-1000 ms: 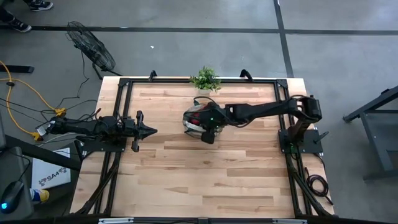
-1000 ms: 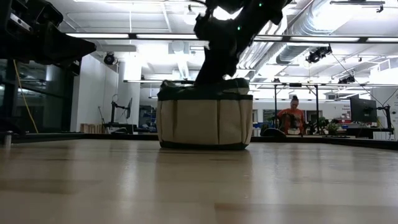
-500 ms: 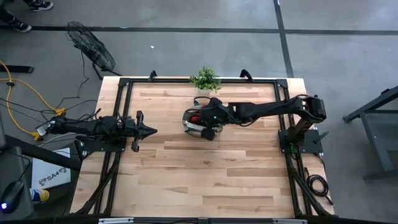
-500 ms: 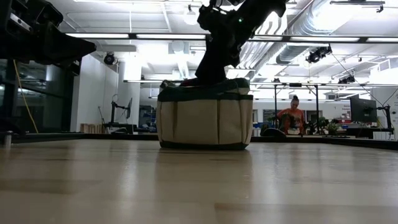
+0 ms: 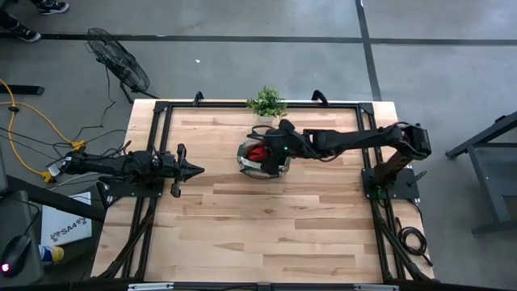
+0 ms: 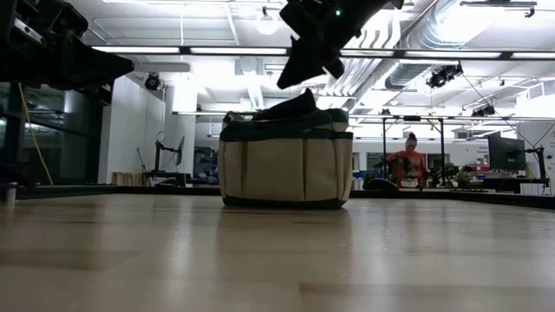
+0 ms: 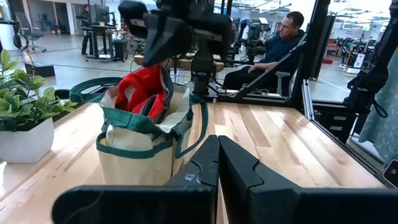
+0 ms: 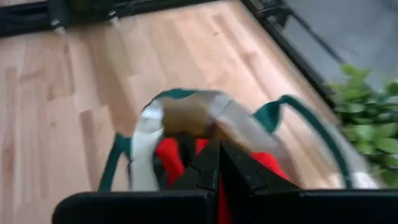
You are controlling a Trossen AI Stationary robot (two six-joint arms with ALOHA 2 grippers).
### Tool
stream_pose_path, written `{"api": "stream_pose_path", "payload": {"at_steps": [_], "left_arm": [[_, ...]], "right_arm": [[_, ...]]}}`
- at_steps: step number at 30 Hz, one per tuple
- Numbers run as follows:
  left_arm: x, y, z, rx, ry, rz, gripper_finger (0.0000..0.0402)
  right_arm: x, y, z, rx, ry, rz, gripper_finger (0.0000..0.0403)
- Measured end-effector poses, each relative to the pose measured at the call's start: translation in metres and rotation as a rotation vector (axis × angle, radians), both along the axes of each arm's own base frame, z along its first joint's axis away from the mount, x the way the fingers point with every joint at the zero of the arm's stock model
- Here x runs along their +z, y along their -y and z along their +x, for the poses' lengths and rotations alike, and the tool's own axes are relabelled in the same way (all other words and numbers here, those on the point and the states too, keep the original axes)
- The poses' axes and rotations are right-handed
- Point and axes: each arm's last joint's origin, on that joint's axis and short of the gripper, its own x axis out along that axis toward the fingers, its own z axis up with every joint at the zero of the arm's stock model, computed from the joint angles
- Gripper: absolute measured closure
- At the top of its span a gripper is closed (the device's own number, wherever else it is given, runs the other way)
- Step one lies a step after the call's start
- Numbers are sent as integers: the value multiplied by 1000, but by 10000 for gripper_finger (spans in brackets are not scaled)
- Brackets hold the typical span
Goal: Pick & Place Garden tools in Gardening bag
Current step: Put the red glove into the gardening bag
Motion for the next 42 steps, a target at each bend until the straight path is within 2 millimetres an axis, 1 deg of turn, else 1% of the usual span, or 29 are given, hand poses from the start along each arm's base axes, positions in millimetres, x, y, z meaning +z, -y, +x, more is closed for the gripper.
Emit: {"api": "stream_pose_path", "payload": {"at_steps": [4, 8, 14, 19, 26, 32, 42], "left_arm": [[0, 0, 0, 0, 0, 0, 402], [0, 0, 0, 1, 0, 0, 402], [0, 0, 0, 0, 0, 0, 402], [0, 0, 0, 1, 0, 0, 402], [0, 0, 0, 1, 1, 0, 402], [0, 0, 0, 2, 0, 0, 402], [0, 0, 0, 2, 0, 0, 402]], "right_arm": [[6, 3, -4, -55, 11, -43, 398], [4, 10, -7, -104, -26, -53, 398], [-6, 26, -19, -295, -94, 69, 398], [-9, 32, -23, -358, -99, 120, 398], [-10, 27, -21, -238, -107, 253, 398], [-8, 24, -18, -143, -92, 291, 398], [-12, 19, -19, 36, -153, 380, 398]]}}
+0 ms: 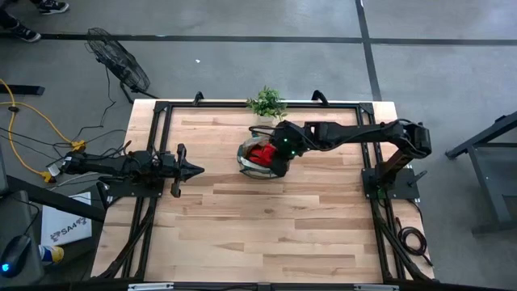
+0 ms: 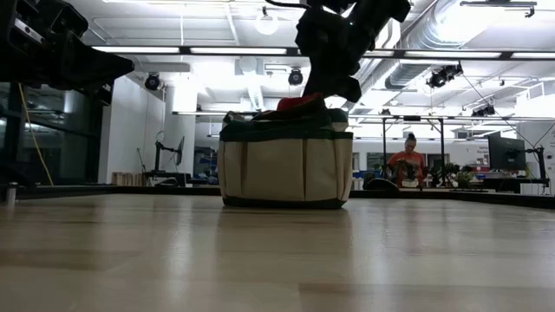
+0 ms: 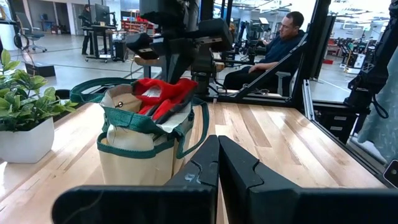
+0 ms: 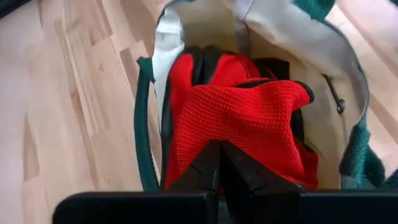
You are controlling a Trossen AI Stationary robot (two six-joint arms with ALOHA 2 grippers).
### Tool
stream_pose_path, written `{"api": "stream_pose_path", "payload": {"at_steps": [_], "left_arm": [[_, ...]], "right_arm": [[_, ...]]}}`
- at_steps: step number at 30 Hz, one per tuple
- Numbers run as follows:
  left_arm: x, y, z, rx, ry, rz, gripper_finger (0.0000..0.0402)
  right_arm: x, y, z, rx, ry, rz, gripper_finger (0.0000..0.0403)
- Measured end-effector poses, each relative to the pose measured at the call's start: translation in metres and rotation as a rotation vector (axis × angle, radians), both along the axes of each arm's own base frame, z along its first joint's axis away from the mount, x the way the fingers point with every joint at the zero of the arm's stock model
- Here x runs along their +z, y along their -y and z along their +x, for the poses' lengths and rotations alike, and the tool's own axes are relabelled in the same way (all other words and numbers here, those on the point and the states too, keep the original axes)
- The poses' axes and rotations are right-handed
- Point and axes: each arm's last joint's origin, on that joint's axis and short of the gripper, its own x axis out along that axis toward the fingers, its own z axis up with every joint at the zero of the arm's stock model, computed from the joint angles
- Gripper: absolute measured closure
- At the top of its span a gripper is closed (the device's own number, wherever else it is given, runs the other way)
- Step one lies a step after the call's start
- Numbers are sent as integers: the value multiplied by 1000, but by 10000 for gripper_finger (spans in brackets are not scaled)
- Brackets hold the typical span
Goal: Pick & Place Garden tools in Gardening bag
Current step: Put the red glove into the gardening bag
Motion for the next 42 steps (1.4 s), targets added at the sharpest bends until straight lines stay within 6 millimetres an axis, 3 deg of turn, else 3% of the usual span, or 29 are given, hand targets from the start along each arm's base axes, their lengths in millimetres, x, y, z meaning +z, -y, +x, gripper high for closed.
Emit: {"api": "stream_pose_path", "payload": {"at_steps": [12, 18, 22, 31, 39, 42], "left_arm": [[0, 0, 0, 0, 0, 0, 402], [0, 0, 0, 1, 0, 0, 402], [0, 0, 0, 1, 0, 0, 402], [0, 0, 0, 1, 0, 0, 402], [0, 0, 0, 1, 0, 0, 402], [0, 0, 0, 1, 0, 0, 402]], "right_arm": [[-2, 0, -1, -61, -19, 7, 398], [-20, -3, 9, -62, -64, 43, 398], [-32, -1, 15, -140, -81, 55, 398], [-32, 12, 16, -396, -34, 79, 398], [-32, 14, 27, -397, 58, 167, 398], [-41, 18, 32, -447, 58, 223, 398]]}}
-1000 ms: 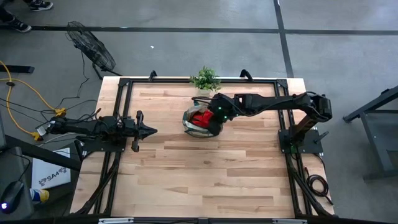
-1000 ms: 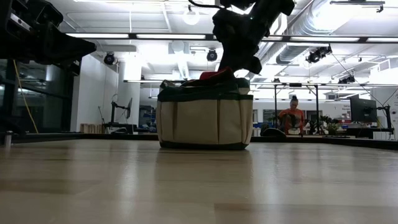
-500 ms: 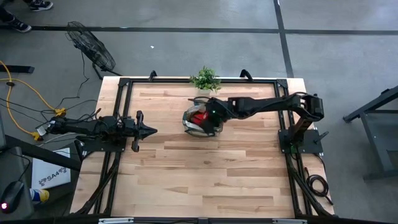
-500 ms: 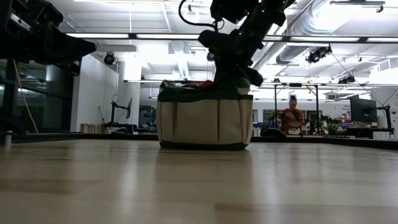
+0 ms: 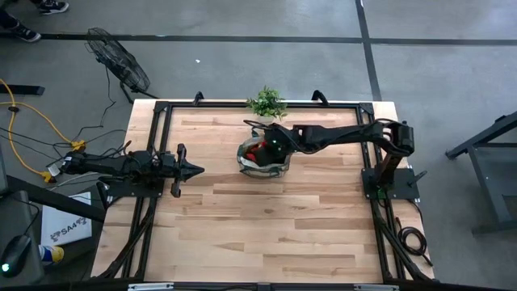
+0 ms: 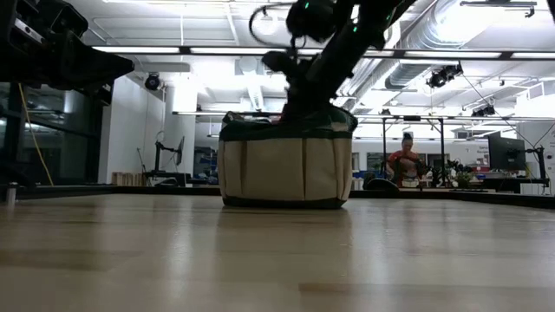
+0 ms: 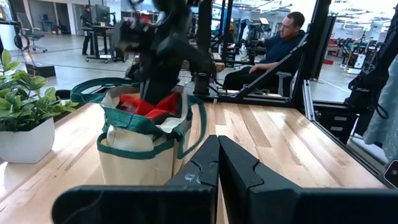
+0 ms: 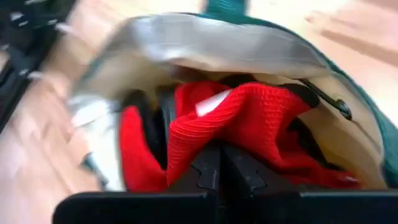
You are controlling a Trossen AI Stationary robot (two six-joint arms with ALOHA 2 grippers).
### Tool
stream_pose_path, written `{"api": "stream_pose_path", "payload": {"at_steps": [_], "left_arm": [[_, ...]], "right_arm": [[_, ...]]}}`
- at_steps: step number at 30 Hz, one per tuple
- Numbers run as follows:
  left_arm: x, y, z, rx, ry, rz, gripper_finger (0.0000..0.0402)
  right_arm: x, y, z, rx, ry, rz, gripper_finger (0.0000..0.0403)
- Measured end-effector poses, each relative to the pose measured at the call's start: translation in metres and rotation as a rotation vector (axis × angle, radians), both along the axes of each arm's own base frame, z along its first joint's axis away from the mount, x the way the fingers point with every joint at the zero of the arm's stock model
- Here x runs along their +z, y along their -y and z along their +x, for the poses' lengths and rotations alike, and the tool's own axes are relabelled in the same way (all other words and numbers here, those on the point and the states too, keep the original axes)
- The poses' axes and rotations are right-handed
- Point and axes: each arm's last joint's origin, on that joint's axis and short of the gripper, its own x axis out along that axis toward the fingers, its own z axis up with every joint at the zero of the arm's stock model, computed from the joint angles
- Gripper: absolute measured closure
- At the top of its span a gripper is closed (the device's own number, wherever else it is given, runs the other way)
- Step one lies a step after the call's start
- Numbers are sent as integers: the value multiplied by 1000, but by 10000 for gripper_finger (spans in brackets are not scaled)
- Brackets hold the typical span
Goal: Pick & Place Garden tools in Gardening bag
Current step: Put the red glove into the gardening bag
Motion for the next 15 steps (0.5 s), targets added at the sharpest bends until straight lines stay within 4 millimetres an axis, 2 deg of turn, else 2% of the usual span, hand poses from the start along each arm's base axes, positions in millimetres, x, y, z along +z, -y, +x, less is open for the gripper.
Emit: {"api": "stream_pose_path", "payload": {"at_steps": [7, 15], "left_arm": [[0, 0, 0, 0, 0, 0, 402], [0, 0, 0, -2, 0, 0, 402]], "right_arm": [[-25, 8, 10, -73, -22, 29, 398], [-37, 12, 12, -127, -65, 14, 398]]}}
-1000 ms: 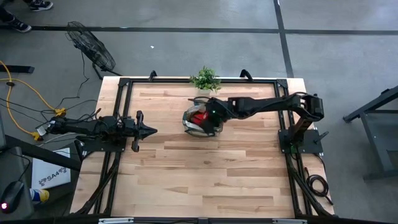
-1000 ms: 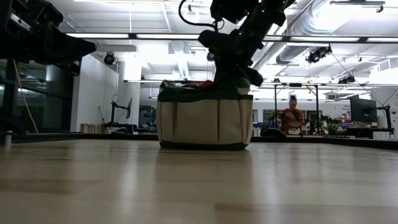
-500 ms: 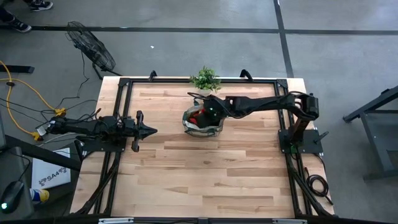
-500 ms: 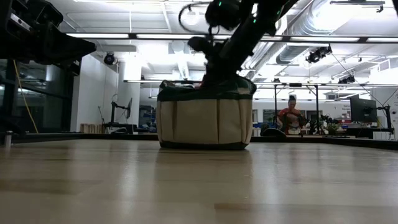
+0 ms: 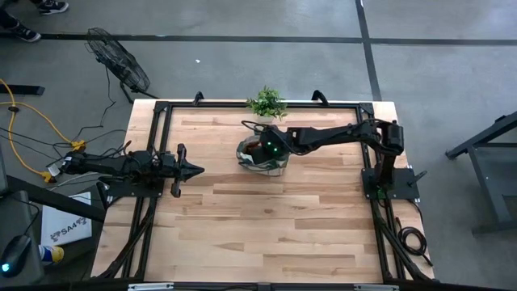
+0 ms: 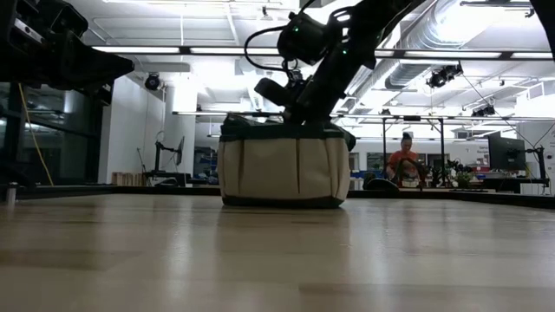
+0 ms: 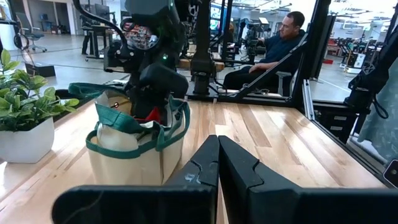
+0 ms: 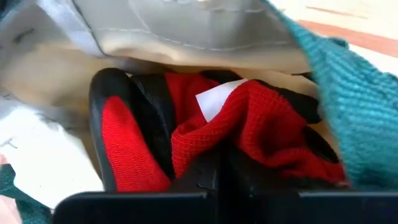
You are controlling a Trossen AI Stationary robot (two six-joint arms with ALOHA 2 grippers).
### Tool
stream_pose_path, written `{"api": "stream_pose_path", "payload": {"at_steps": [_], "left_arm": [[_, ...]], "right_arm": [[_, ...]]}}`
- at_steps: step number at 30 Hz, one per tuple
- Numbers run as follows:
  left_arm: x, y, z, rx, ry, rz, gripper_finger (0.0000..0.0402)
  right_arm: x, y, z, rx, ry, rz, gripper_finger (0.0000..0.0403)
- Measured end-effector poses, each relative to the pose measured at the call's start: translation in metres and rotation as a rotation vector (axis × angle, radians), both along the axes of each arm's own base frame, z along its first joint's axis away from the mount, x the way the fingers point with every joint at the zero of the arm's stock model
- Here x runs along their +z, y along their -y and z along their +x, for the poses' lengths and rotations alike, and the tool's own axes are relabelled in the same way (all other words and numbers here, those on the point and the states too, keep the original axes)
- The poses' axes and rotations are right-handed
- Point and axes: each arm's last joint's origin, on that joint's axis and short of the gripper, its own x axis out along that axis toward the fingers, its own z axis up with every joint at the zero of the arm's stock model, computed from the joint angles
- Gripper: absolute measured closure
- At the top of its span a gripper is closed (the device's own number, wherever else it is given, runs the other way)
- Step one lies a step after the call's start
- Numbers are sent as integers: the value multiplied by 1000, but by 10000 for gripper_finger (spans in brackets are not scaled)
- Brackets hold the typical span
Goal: Pick & Place Garden tools in Gardening bag
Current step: Put the red glove into the gardening bag
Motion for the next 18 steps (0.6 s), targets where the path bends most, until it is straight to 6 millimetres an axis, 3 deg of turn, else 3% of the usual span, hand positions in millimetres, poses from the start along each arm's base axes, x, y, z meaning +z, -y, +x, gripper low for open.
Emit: {"api": "stream_pose_path", "payload": {"at_steps": [8, 18], "left_arm": [[0, 0, 0, 0, 0, 0, 402], [0, 0, 0, -1, 0, 0, 402]], "right_arm": [[1, -1, -1, 0, -3, -2, 398], [26, 0, -8, 9, 40, -99, 398]]}}
